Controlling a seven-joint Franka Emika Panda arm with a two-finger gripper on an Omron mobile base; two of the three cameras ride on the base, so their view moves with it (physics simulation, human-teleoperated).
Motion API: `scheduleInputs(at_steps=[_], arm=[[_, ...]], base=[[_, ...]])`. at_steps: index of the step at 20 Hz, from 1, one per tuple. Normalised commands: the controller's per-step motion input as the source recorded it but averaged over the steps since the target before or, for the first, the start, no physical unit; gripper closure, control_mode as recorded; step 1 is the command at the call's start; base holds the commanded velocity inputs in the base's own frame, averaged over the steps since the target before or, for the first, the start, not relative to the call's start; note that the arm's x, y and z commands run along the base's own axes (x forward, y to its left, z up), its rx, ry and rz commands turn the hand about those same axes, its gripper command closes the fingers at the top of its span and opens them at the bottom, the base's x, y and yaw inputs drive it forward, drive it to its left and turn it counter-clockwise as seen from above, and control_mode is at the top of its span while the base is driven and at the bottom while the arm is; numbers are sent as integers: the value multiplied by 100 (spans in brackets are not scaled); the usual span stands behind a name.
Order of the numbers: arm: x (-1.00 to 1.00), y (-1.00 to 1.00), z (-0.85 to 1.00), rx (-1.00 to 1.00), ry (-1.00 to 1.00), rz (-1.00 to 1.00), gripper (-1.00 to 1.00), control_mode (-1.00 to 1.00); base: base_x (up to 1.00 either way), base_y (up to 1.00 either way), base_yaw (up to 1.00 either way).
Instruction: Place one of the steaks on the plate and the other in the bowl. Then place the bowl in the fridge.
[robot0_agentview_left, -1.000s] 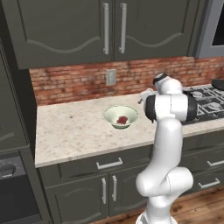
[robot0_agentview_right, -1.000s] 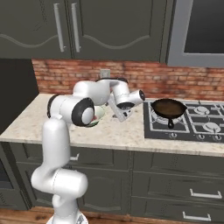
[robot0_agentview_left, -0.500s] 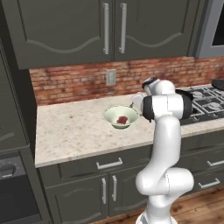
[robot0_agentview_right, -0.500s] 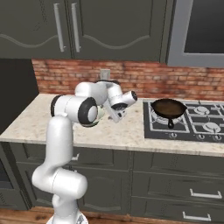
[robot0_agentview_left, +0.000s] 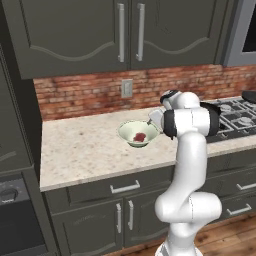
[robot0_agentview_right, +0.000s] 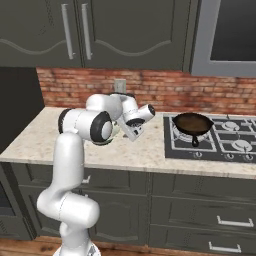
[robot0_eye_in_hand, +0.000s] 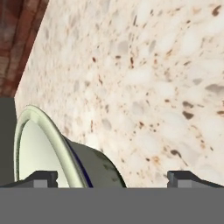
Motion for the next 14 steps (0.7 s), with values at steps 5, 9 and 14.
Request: scheduleInputs(at_steps=[5, 9, 14], arm=[[-13, 12, 0, 0, 0, 7, -100, -100], [-15, 8, -3, 0, 0, 8, -100, -100], [-5, 7, -7, 0, 1, 6, -100, -100]], base=[[0, 0, 0], [0, 0, 0], [0, 0, 0]])
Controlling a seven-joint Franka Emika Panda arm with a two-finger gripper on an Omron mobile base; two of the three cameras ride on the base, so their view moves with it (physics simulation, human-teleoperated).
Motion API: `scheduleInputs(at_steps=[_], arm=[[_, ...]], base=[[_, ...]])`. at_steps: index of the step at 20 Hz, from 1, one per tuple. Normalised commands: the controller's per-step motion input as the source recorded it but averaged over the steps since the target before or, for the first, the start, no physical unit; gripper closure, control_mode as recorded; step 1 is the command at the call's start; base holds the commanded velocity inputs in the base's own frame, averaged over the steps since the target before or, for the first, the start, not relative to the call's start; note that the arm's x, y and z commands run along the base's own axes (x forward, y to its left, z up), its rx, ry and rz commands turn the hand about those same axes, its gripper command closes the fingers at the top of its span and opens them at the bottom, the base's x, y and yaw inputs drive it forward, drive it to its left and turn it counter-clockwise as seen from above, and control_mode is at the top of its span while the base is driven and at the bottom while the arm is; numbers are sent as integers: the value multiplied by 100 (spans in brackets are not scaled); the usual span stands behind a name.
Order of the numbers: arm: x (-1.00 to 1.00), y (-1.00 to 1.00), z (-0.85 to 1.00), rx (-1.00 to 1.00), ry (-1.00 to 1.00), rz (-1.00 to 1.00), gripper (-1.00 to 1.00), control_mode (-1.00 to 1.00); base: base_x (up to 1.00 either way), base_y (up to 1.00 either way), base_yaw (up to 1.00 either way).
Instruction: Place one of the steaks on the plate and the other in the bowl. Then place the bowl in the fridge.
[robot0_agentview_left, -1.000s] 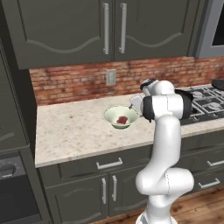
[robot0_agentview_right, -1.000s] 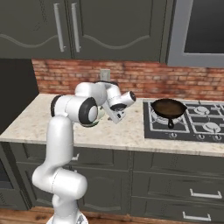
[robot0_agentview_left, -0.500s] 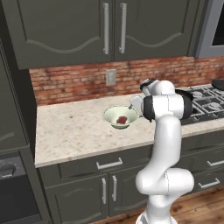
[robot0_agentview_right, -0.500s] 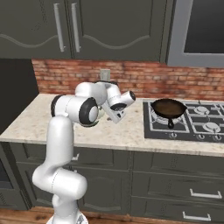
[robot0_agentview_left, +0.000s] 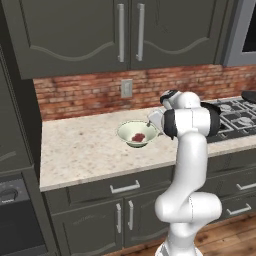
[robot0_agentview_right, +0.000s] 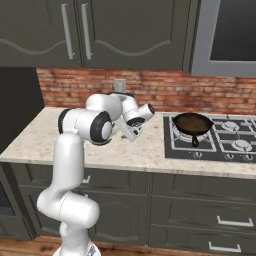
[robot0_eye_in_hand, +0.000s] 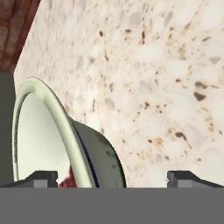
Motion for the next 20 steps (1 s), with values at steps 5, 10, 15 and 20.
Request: scheduleInputs(at_steps=[5, 10, 15, 20], arm=[[0, 18, 0, 0, 1, 3, -100, -100], [0, 12, 0, 0, 1, 1, 100, -100], [0, 1, 0, 0, 0, 1, 100, -100], [-2, 4, 0, 0, -1, 0, 100, -100]], base=[[0, 0, 0], [0, 0, 0], [0, 0, 0], [0, 0, 0]])
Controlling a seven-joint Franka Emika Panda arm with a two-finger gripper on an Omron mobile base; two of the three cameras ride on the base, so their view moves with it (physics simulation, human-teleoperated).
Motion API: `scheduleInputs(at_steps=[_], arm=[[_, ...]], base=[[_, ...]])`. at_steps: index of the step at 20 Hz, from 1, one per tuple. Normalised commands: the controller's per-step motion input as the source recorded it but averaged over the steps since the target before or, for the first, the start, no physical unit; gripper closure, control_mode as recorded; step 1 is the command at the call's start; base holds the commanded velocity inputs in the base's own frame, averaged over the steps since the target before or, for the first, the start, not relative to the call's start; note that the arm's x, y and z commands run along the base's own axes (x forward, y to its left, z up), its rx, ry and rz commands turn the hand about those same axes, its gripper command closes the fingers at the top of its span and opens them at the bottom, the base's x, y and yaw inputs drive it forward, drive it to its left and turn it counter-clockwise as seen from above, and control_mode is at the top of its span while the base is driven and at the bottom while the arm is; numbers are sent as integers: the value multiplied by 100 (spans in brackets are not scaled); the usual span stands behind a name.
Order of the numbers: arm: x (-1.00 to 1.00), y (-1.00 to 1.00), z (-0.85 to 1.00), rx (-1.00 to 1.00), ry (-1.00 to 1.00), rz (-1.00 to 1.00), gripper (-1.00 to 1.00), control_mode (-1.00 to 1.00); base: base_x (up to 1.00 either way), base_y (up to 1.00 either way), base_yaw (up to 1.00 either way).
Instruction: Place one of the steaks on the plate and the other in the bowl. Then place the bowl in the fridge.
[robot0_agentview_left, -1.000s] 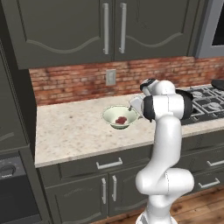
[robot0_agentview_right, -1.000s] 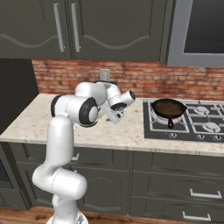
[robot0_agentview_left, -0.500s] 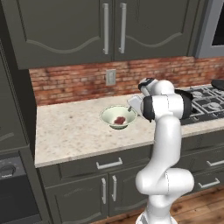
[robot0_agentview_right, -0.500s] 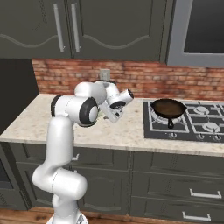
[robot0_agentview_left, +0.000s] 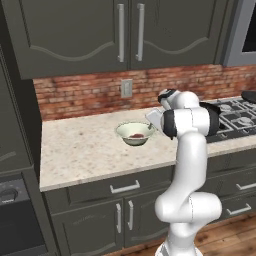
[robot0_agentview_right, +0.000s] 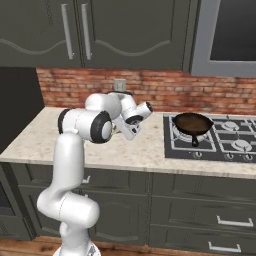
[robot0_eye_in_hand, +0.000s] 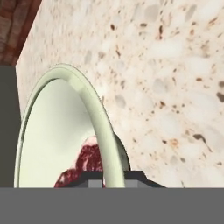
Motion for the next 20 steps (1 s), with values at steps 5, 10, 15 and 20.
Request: scheduleInputs(at_steps=[5, 10, 15, 20], arm=[[-27, 3, 6, 3, -15, -9, 100, -100], [-47, -1, 22, 10, -25, -19, 100, -100], [-47, -1, 27, 3, -7, -31, 100, -100], [-40, -1, 26, 0, 2, -47, 100, -100]], base=[[0, 0, 0], [0, 0, 0], [0, 0, 0], [0, 0, 0]])
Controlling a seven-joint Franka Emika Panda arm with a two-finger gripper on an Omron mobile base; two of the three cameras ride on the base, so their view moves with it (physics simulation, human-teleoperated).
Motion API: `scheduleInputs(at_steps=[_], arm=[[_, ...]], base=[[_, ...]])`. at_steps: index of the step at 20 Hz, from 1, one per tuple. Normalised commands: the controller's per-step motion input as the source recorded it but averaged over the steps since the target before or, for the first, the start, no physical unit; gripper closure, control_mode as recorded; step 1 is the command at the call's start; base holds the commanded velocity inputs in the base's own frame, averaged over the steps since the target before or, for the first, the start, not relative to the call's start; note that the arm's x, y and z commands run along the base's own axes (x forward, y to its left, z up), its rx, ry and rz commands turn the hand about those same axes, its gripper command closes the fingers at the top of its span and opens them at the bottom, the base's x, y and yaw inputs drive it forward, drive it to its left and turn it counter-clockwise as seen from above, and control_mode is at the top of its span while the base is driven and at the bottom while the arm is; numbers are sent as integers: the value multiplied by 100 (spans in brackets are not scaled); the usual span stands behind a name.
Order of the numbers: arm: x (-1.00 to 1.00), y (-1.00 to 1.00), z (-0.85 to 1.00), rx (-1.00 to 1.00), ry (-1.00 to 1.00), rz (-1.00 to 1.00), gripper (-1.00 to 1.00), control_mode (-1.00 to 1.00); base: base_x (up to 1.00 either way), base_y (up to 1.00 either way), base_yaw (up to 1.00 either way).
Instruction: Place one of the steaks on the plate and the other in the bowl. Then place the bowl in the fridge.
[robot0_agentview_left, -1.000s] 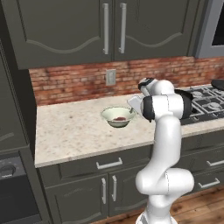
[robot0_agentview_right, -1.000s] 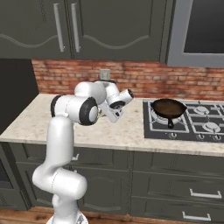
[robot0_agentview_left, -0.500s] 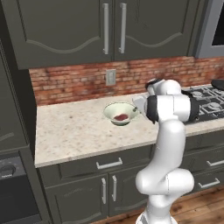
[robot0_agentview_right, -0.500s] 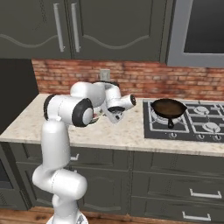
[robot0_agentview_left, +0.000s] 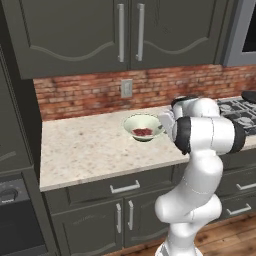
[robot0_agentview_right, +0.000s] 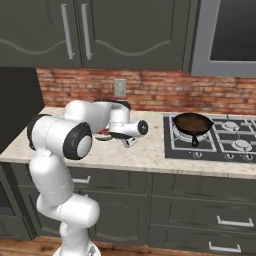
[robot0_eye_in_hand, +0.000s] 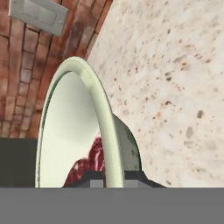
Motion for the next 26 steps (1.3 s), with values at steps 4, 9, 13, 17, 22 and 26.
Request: scheduleInputs(at_steps=[4, 9, 13, 17, 22, 26], arm=[[-28, -5, 42, 0, 16, -43, 100, -100], [-37, 0, 38, 0, 19, -16, 100, -100], [-78, -6, 44, 0, 1, 0, 100, -100], [-69, -28, 49, 0, 3, 0, 100, -100], [-70, -51, 61, 0, 9, -2, 100, -100], [-66, -41, 82, 2, 14, -3, 100, -100]], base=[[0, 0, 0], [0, 0, 0], [0, 0, 0], [0, 0, 0], [0, 0, 0], [0, 0, 0]])
